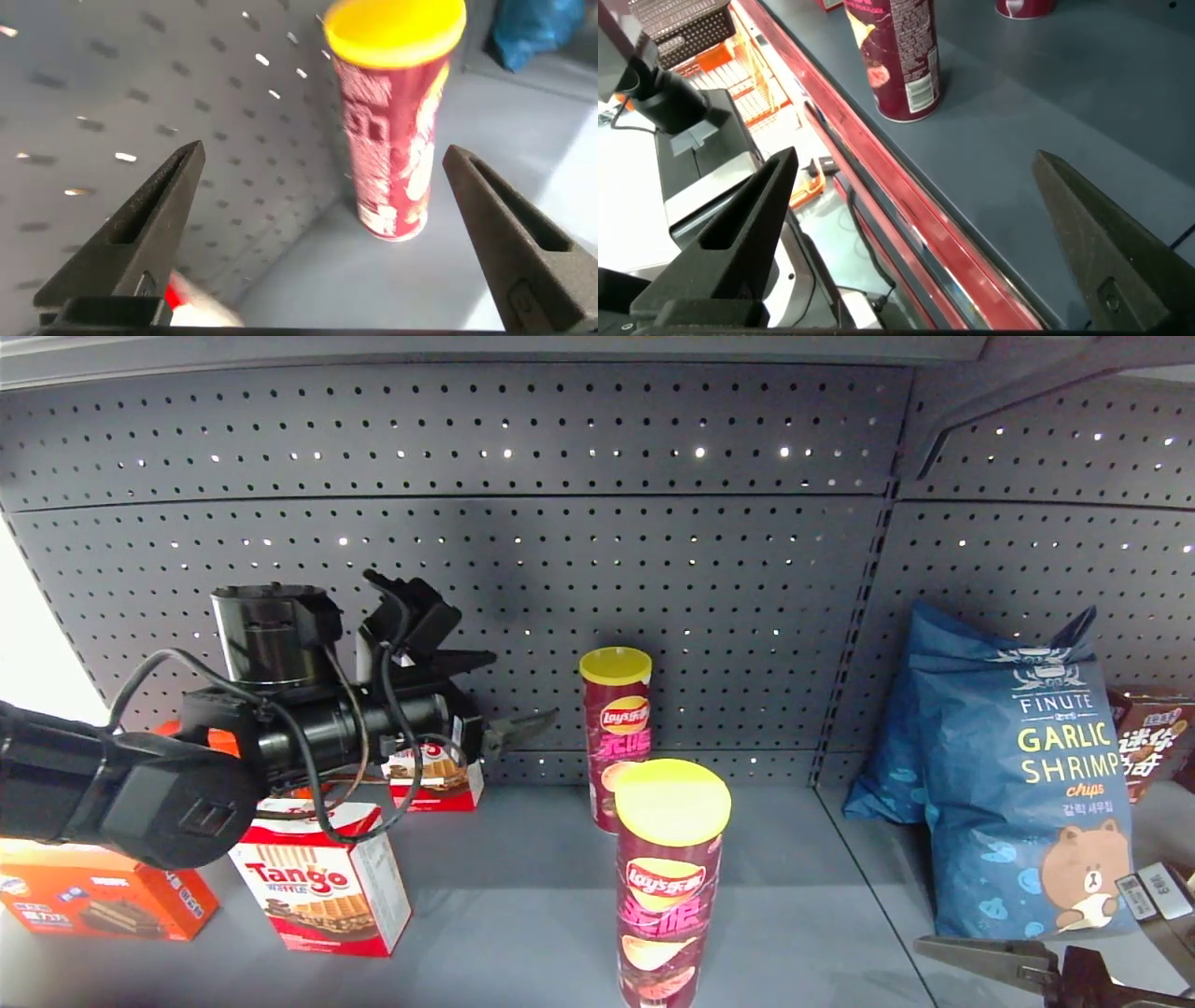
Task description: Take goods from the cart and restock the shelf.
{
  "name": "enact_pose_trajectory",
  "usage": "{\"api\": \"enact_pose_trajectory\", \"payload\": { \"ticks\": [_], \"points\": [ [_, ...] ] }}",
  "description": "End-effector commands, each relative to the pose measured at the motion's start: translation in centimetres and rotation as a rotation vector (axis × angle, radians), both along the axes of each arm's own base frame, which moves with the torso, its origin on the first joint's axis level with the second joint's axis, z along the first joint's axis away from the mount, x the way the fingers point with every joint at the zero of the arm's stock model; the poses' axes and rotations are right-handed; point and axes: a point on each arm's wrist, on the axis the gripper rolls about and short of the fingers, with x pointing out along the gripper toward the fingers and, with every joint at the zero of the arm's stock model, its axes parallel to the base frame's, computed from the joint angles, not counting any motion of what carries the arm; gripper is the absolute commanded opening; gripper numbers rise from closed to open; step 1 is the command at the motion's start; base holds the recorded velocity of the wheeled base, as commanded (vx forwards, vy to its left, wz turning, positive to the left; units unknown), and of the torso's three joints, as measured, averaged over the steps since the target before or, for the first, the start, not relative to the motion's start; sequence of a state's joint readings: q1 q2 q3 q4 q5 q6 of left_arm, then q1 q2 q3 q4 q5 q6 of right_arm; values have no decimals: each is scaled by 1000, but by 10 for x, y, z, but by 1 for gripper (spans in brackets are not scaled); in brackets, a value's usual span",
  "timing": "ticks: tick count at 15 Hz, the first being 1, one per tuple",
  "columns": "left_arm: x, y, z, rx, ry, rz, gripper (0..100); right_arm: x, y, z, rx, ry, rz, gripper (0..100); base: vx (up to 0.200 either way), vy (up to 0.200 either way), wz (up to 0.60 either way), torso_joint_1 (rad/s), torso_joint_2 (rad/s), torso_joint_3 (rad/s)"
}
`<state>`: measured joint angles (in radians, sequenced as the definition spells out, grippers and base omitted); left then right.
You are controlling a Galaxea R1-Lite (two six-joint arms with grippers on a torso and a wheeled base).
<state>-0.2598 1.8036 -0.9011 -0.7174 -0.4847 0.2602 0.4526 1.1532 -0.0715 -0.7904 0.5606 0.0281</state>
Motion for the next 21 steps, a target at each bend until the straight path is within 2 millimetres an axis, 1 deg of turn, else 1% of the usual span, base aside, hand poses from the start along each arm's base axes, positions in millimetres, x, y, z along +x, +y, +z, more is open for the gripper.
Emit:
{"api": "enact_pose_trajectory", "payload": {
  "ticks": [1, 3, 4, 5, 6, 7, 8, 10, 11, 12, 13, 14, 15, 17, 18, 21],
  "points": [
    [-10, 5, 19, -13, -58, 28, 100, 5, 3, 2, -5, 4, 1, 100, 0, 0, 0, 0, 0, 0],
    [-14, 8, 25, -17, -76, 45, 100, 15, 9, 6, -9, 3, 7, 100, 0, 0, 0, 0, 0, 0],
    [-19, 11, 31, -21, -94, 59, 100, 29, 16, 14, -14, -13, -10, 100, 0, 0, 0, 0, 0, 0],
    [-23, 13, 36, -24, -108, 66, 100, 38, 22, 17, -24, -27, -22, 100, 0, 0, 0, 0, 0, 0],
    [-27, 16, 41, -25, -120, 86, 100, 42, 26, 17, -39, -28, -23, 100, 0, 0, 0, 0, 0, 0],
    [-34, 19, 46, -27, -137, 112, 100, 47, 31, 18, -69, -42, -5, 100, 0, 0, 0, 0, 0, 0],
    [-41, 21, 46, -24, -136, 127, 100, 50, 35, 17, -112, -44, -24, 100, 0, 0, 0, 0, 0, 0],
    [-52, 24, 40, -17, -119, 146, 100, 46, 44, 12, -190, -42, -111, 100, 0, 0, 0, 0, 0, 0],
    [-53, 25, 38, -15, -113, 147, 100, 45, 45, 11, -197, -33, -107, 100, 0, 0, 0, 0, 0, 0],
    [-53, 25, 38, -15, -113, 149, 100, 46, 45, 11, -200, -32, -108, 100, 0, 0, 0, 0, 0, 0],
    [-53, 25, 38, -15, -115, 150, 100, 52, 50, 9, -217, -14, -108, 100, 0, 0, 0, 0, 0, 0],
    [-53, 25, 38, -15, -115, 150, 100, 54, 51, 9, -218, -13, -108, 100, 0, 0, 0, 0, 0, 0],
    [-52, 25, 39, -15, -120, 156, 100, 58, 57, 10, -225, -18, -110, 100, 0, 0, 0, 0, 0, 0],
    [-50, 24, 40, -13, -124, 165, 100, 54, 61, 9, -235, -21, -102, 100, 0, 0, 0, 0, 0, 0],
    [-50, 24, 39, -13, -123, 164, 100, 53, 62, 5, -247, -11, -92, 100, 0, 0, 0, 0, 0, 0],
    [-50, 24, 38, -12, -120, 164, 100, 59, 70, -1, -266, 8, -81, 100, 0, 0, 0, 0, 0, 0]
  ]
}}
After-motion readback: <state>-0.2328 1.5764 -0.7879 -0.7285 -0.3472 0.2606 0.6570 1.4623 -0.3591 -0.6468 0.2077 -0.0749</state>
